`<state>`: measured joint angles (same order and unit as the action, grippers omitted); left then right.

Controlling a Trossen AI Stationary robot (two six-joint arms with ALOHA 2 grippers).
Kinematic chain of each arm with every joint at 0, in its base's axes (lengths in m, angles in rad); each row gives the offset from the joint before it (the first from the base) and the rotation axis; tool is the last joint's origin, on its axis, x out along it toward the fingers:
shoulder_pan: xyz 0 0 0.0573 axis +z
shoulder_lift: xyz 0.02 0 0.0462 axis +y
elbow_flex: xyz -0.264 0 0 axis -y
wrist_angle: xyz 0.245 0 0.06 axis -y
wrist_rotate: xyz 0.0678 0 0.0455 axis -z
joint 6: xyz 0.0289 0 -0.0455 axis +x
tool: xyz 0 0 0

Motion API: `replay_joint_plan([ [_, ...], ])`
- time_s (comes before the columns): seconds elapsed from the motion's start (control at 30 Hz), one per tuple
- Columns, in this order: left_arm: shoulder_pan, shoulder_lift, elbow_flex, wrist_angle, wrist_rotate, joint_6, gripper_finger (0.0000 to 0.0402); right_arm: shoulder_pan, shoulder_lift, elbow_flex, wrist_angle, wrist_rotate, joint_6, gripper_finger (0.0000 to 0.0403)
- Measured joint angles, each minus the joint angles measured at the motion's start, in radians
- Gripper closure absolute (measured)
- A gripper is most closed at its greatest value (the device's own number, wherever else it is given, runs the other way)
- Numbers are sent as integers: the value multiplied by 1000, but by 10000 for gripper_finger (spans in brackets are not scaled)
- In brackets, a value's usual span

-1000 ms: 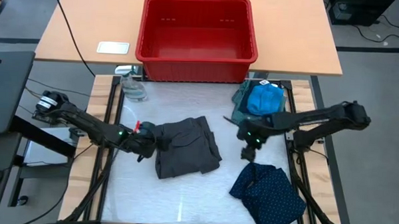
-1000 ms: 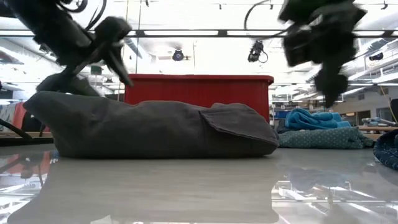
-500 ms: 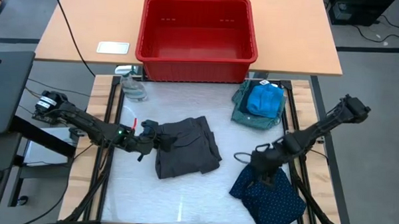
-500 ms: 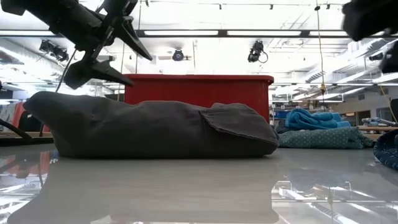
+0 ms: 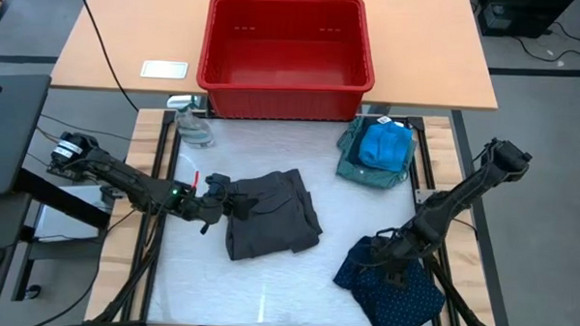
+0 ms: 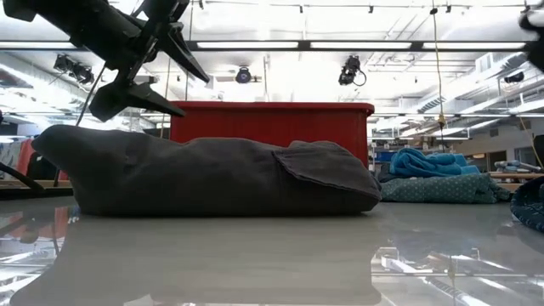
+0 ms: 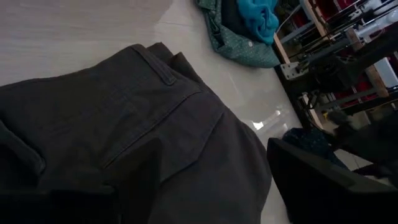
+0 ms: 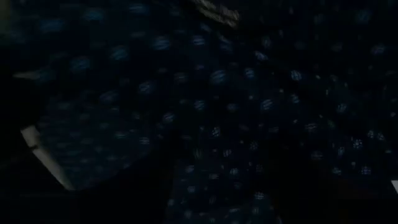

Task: Fold laundry
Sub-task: Stack the dark blue polo shirt on top of the gray shorts

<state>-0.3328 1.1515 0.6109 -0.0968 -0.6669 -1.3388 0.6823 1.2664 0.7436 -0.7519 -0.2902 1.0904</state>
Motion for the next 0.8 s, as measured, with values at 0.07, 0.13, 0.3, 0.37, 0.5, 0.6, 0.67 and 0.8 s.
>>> replay_joint_plan([
  [0.07, 0, 0, 0, 6, -2, 0, 109, 9, 19, -38, 38, -1, 10, 157],
  [0.13, -2, 0, 0, 10, -2, 0, 109, 10, 33, -74, 84, 1, 15, 157],
  [0.3, -3, 0, 0, 16, -2, 0, 109, -23, 48, -145, 170, 4, 16, 157],
  [0.37, -3, 0, 0, 18, -2, 0, 109, -38, 52, -162, 191, -1, 8, 157],
  [0.5, -3, 0, 0, 19, -2, 0, 109, -79, 52, -171, 197, 13, -36, 157],
  [0.6, -3, 0, 0, 19, -2, -1, 109, -112, 52, -171, 207, 25, -66, 157],
  [0.67, -3, 0, 0, 19, -2, -2, 109, -137, 53, -172, 217, 36, -80, 157],
  [0.8, -3, 0, 0, 18, -2, -2, 109, -186, 53, -173, 228, 58, -104, 157],
])
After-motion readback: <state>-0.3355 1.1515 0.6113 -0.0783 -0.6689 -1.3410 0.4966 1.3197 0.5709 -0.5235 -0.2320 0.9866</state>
